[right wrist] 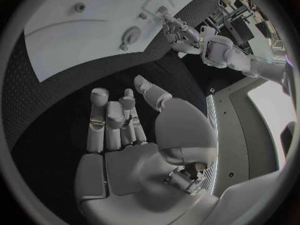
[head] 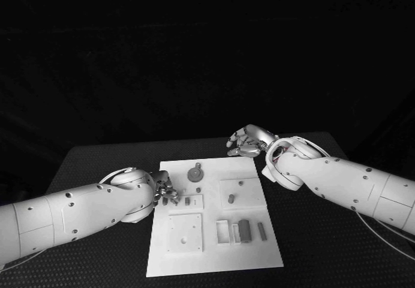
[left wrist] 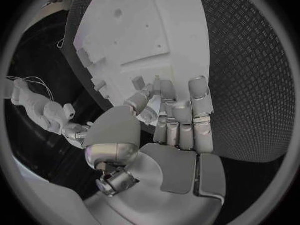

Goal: Assemble the parts on the task board

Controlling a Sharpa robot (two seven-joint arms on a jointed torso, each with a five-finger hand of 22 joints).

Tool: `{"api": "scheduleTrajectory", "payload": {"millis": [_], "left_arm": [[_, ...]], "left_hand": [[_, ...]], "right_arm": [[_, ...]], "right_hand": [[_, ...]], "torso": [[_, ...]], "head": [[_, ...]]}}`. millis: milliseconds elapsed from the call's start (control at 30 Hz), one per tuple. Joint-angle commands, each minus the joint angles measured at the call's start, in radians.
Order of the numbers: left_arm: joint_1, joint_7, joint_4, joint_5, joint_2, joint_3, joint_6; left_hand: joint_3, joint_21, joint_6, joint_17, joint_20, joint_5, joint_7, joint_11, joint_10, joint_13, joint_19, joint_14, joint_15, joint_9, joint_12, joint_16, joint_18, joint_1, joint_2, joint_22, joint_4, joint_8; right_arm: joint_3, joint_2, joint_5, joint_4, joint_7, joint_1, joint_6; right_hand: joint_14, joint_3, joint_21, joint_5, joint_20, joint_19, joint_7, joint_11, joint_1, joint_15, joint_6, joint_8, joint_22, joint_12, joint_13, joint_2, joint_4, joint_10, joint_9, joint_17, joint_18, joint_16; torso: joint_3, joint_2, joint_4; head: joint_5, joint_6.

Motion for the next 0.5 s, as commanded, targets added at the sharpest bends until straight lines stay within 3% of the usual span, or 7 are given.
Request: {"api": "scheduleTrajectory", "payload": {"millis": [33, 500], "left_arm": [[-0.002, -0.006, 0.001, -0.003, 0.003, -0.001, 0.030], [-0.002, -0.014, 0.004, -0.002, 0.001, -0.007, 0.050]], "left_hand": [[0.009, 0.005, 0.014, 0.001, -0.013, 0.002, 0.009, -0.005, 0.013, -0.001, 0.016, 0.031, -0.036, 0.034, 0.004, 0.006, 0.012, -0.012, 0.001, 0.021, 0.017, 0.056], [0.008, 0.006, 0.014, 0.002, -0.013, 0.002, 0.008, -0.005, 0.013, -0.001, 0.016, 0.031, -0.036, 0.035, 0.005, 0.007, 0.011, -0.015, -0.002, 0.021, 0.022, 0.058]], "right_arm": [[0.000, 0.000, -0.005, 0.001, 0.003, 0.000, 0.013], [0.000, -0.002, -0.005, 0.001, 0.002, 0.000, 0.013]], "right_hand": [[-0.008, 0.001, -0.001, -0.005, -0.001, 0.003, 0.008, 0.002, -0.007, 0.002, 0.000, -0.006, 0.017, 0.006, -0.001, -0.001, 0.005, -0.006, 0.001, -0.002, 0.030, -0.005], [-0.008, 0.001, -0.002, -0.005, -0.001, 0.003, 0.008, 0.003, -0.009, 0.002, -0.001, -0.006, 0.017, 0.005, -0.001, -0.001, 0.006, -0.006, 0.002, -0.002, 0.030, -0.005]], "torso": [[0.0004, 0.000, 0.0004], [0.0002, 0.000, 0.0003]], "head": [[0.001, -0.002], [0.001, -0.004]]}}
